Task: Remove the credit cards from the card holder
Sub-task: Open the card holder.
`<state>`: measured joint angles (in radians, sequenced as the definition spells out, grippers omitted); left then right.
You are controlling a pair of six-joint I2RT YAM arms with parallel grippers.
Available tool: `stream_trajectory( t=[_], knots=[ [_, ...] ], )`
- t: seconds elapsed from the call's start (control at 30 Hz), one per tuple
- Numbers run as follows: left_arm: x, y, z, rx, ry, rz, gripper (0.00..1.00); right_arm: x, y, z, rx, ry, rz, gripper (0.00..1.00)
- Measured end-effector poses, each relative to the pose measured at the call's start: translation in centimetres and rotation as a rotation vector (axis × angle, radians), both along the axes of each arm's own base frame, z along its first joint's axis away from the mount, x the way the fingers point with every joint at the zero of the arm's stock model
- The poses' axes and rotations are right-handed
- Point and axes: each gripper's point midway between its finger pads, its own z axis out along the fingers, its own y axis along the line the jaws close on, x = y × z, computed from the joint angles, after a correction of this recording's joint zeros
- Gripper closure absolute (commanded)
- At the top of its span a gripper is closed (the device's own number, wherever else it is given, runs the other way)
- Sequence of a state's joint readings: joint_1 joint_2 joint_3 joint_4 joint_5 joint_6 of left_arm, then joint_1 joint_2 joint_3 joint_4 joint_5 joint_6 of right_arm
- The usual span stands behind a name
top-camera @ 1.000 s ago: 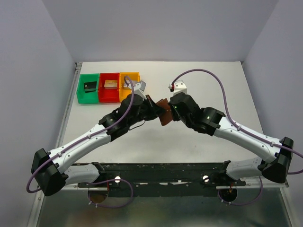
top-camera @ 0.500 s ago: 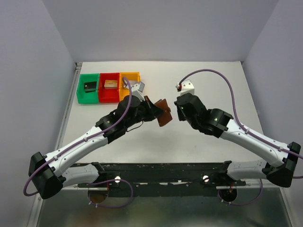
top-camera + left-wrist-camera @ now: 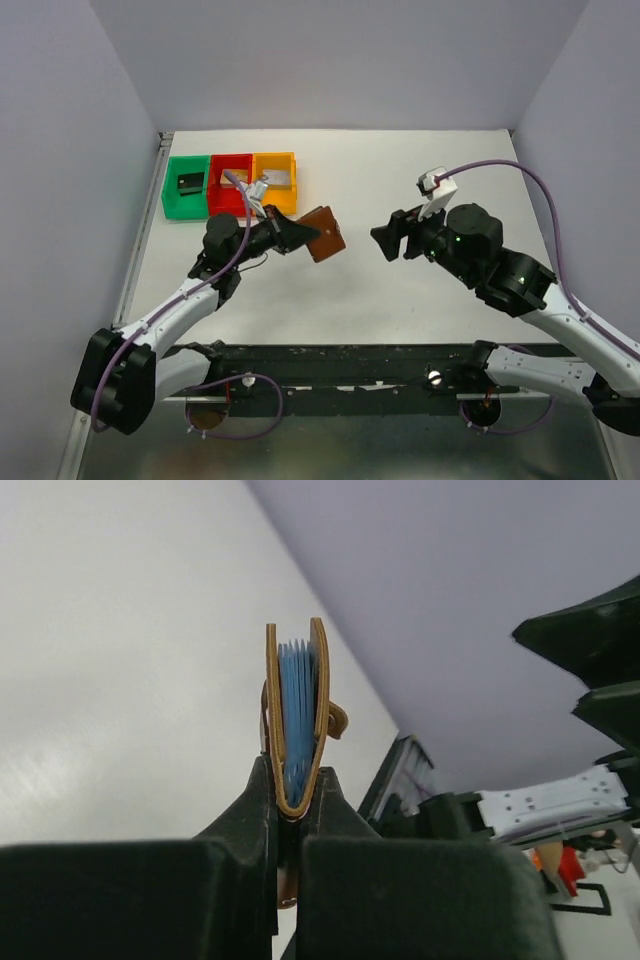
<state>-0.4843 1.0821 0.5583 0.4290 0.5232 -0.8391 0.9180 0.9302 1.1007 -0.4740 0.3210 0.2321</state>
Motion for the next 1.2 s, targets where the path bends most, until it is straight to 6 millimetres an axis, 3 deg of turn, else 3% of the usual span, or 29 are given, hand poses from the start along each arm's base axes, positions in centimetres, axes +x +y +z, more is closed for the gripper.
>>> stream_trajectory(
  t=[0.1,0.2,0.4,0.63,0.8,1.2],
  knots=[
    [0.7,1.1,2.9,-0.157,-0.063,-0.067,1.0,-0.2,-0.1,1.6,0.068,0.008,0.037,0.23],
    [-0.5,0.1,4.9,-0.263,-0.075,-0.238,1.0,-0.3,0.3,2.5,0.12,0.027,0.075,0.23],
    [-2.9,-1.1,5.2,-0.285,0.023,-0.492,1.0,-1.1,1.3,2.3,0.182,0.085,0.16,0.24],
    [-6.7,-1.3,7.4,-0.259,-0.096,-0.659,1.0,-1.7,1.9,2.8,0.229,0.107,0.218,0.27],
    [-8.4,-1.7,7.7,-0.245,-0.13,-0.729,1.0,-2.1,2.6,2.4,0.237,0.131,0.256,0.28],
    [-8.8,-1.7,11.0,-0.246,-0.258,-0.757,1.0,-3.7,3.5,1.9,0.249,0.162,0.361,0.3]
  ],
)
